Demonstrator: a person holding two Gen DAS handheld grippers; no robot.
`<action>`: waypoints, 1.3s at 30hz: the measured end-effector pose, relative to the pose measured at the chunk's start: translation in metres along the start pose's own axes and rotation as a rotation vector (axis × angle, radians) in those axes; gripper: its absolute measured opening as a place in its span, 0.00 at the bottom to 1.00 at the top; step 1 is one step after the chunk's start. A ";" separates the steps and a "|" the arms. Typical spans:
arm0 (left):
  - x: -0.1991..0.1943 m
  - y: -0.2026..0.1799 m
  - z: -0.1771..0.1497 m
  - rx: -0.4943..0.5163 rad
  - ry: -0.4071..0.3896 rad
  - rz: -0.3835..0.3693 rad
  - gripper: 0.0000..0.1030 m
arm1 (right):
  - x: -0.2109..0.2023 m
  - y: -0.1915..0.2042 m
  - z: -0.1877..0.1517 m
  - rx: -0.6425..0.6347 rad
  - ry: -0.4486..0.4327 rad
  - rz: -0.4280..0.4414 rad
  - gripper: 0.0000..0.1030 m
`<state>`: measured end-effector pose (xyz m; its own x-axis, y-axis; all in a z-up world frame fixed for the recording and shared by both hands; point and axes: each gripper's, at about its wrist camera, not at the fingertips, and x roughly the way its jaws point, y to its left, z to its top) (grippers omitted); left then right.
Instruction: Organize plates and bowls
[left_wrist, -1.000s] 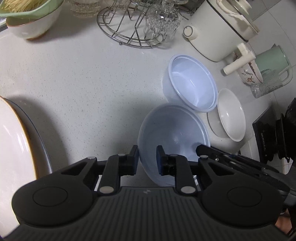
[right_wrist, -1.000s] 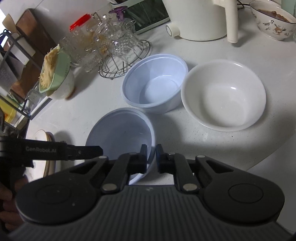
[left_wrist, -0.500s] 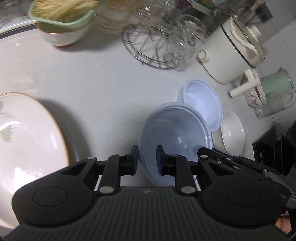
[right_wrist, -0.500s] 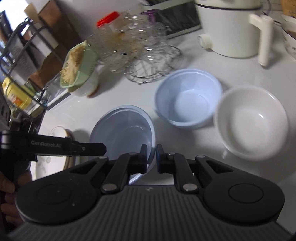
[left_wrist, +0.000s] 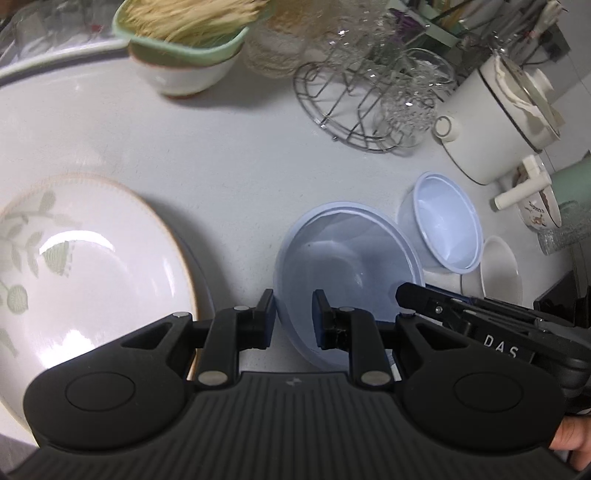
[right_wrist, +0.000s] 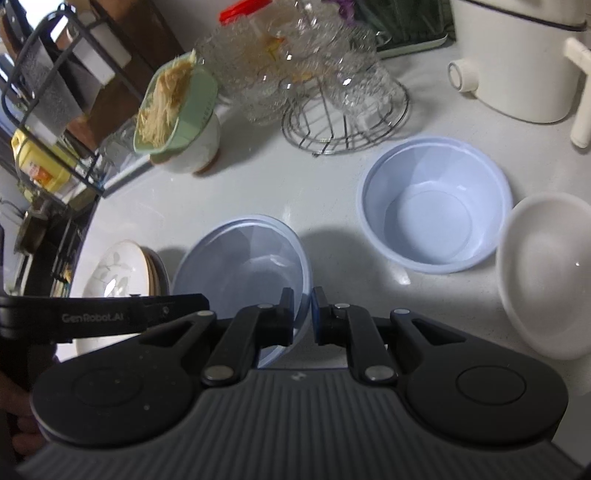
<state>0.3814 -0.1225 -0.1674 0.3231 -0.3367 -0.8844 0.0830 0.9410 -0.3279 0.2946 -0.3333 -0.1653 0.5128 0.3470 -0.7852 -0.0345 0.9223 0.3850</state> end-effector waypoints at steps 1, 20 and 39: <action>0.001 0.001 -0.002 0.000 0.003 0.002 0.23 | 0.001 0.002 -0.001 -0.008 0.006 -0.006 0.12; -0.013 -0.002 -0.024 -0.001 -0.024 0.035 0.24 | -0.003 -0.001 -0.021 -0.007 0.033 -0.034 0.15; -0.105 -0.063 -0.061 0.054 -0.256 0.109 0.44 | -0.117 -0.008 -0.033 -0.092 -0.205 -0.017 0.34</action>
<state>0.2852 -0.1481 -0.0744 0.5596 -0.2206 -0.7989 0.0825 0.9740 -0.2111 0.2067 -0.3761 -0.0921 0.6775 0.2982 -0.6723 -0.0979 0.9425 0.3194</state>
